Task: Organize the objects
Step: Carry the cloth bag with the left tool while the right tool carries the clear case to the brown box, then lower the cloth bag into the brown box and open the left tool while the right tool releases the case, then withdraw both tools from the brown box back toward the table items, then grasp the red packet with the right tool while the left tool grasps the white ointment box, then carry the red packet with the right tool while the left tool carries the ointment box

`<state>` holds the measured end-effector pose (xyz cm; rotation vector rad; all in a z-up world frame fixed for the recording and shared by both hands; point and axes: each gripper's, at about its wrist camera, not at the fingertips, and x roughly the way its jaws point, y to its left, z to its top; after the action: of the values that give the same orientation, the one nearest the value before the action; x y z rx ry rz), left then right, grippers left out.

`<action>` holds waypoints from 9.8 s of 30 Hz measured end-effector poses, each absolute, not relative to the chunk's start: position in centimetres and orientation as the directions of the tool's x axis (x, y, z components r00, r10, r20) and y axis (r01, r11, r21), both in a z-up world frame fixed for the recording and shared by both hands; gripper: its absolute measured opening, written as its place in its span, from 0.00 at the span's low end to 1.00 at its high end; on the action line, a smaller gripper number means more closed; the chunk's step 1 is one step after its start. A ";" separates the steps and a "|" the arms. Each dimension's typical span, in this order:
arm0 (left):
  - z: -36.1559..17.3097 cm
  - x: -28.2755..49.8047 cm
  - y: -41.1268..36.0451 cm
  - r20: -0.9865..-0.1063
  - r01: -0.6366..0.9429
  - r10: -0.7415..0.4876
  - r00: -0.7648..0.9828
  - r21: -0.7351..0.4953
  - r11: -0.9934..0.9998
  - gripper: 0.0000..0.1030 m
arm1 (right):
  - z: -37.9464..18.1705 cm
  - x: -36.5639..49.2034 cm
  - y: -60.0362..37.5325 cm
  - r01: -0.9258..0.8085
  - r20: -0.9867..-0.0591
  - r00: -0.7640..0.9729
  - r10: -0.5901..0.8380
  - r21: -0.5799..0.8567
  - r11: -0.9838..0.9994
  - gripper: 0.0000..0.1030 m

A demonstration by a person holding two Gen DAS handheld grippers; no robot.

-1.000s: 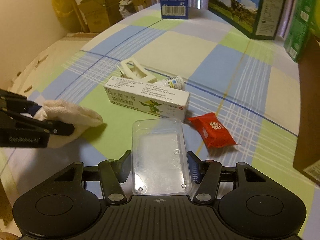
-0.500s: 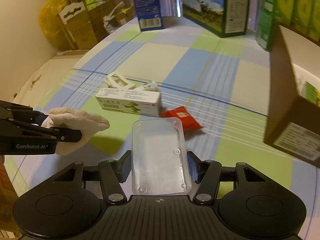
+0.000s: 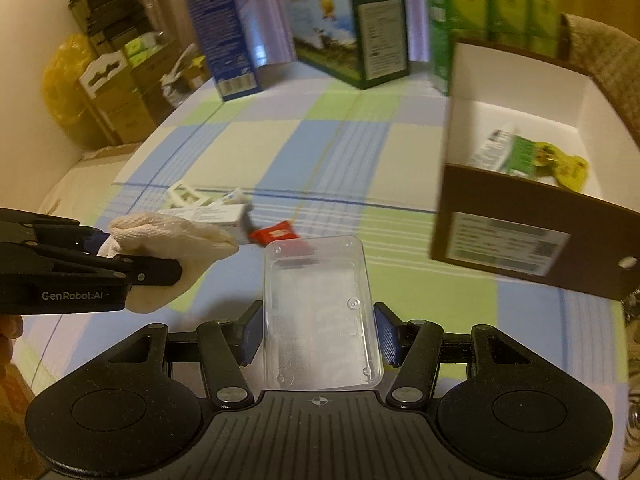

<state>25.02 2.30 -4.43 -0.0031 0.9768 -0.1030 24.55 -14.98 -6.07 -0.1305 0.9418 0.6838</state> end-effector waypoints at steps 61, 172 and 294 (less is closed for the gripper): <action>-3.6 47.6 -18.8 -0.805 0.249 -0.146 0.575 0.002 0.969 0.36 | -5.2 48.0 -29.7 -0.361 -0.752 0.584 0.308 0.099 0.927 0.53; -1.2 24.4 1.6 -0.842 -0.091 -0.040 0.537 -0.105 0.990 0.77 | -1.8 26.9 -18.1 -0.606 -0.734 0.370 0.570 0.274 0.747 0.53; -13.4 35.8 -0.3 -0.908 0.161 -0.137 0.395 -0.078 0.984 0.38 | -12.6 31.0 -19.9 -0.445 -0.866 0.398 0.304 0.108 0.889 0.25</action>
<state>35.82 -0.32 -13.41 0.0235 1.1490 -0.1887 30.96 -19.90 -12.64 -0.1491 1.0608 0.4769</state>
